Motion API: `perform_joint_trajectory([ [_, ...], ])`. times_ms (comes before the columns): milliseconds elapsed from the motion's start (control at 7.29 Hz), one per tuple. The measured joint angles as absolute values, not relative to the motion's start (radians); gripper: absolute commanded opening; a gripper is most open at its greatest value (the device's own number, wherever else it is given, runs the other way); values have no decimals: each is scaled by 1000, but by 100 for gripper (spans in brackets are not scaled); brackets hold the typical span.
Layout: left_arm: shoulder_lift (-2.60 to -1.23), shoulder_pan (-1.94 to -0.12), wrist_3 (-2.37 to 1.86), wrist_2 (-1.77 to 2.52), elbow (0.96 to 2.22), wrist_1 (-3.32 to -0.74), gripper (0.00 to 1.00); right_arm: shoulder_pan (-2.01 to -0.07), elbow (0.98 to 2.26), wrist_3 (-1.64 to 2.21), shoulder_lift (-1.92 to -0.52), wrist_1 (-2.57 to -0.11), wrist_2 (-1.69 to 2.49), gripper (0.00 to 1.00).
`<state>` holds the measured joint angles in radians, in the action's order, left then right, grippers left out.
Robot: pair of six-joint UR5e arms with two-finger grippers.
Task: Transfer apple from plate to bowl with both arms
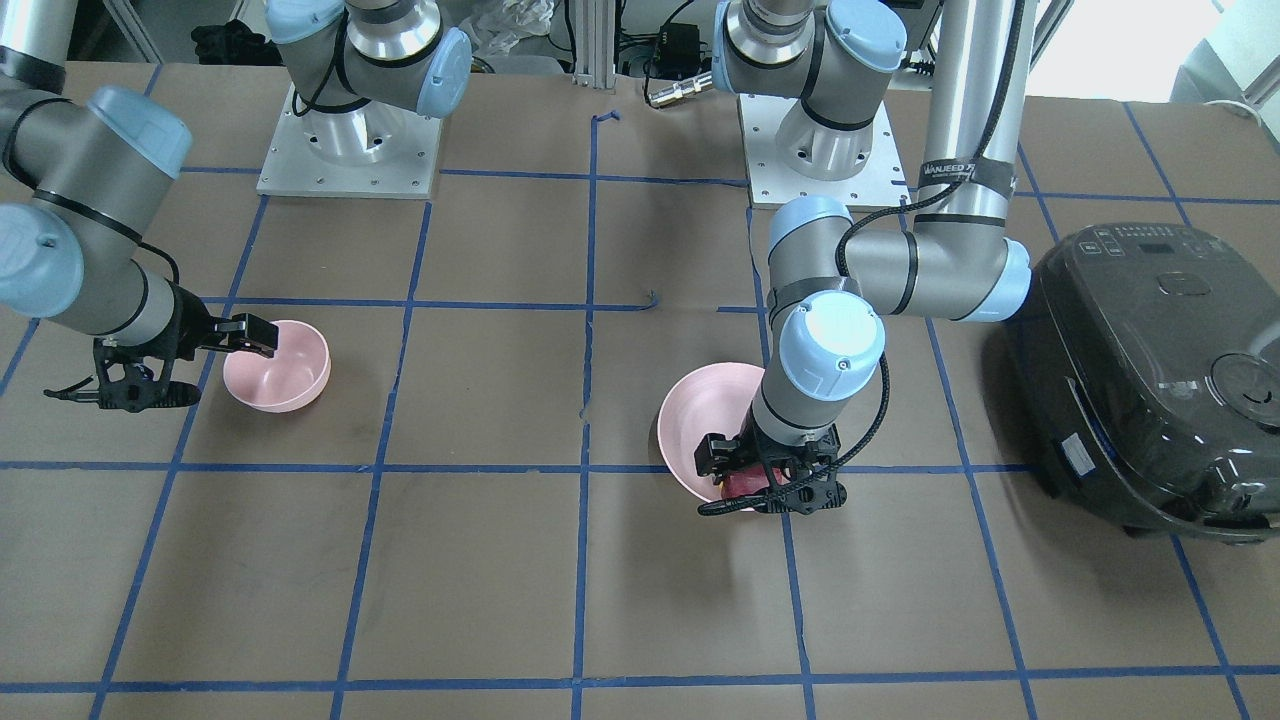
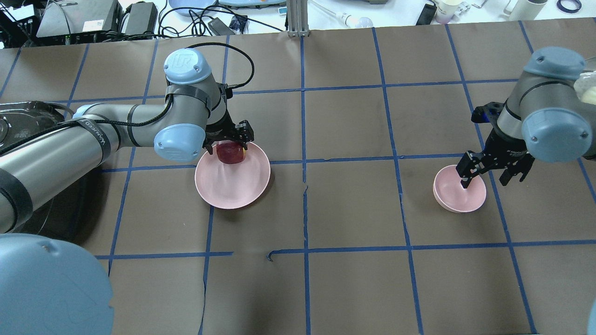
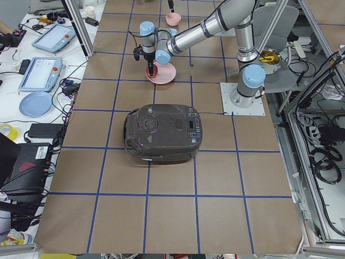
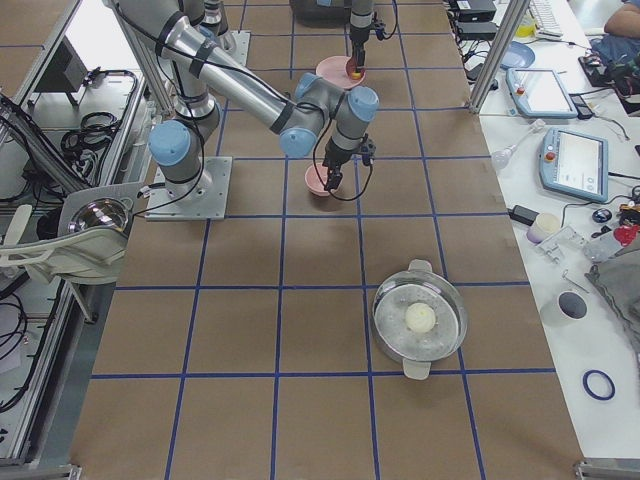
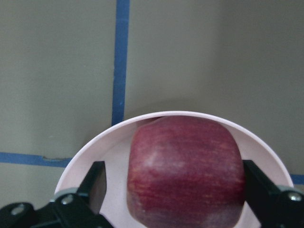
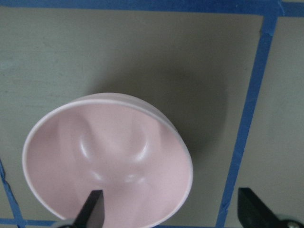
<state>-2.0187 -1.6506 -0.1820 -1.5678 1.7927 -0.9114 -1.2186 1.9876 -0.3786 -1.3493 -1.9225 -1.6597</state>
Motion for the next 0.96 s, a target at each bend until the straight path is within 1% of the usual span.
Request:
perform_joint_trajectory([
  [137, -2020, -1651, -182, -1568, 1792, -910, 57, -1216, 1996, -378, -1317, -1947, -1662, 63],
  [275, -2021, -1652, -181, -1568, 1793, -909, 52, -1216, 1999, -376, -1295, -1962, -1663, 28],
  [412, -2021, -1653, -181, -1567, 1793, -909, 47, -1215, 2001, -371, -1282, -1967, -1662, 0],
  [549, -2015, -1653, -181, -1567, 1793, -908, 45, -1215, 2003, -366, -1276, -1967, -1663, 0],
  [961, -1951, -1660, -168, -1574, 1783, -923, 44, -1215, 2004, -356, -1276, -1961, -1664, 0],
])
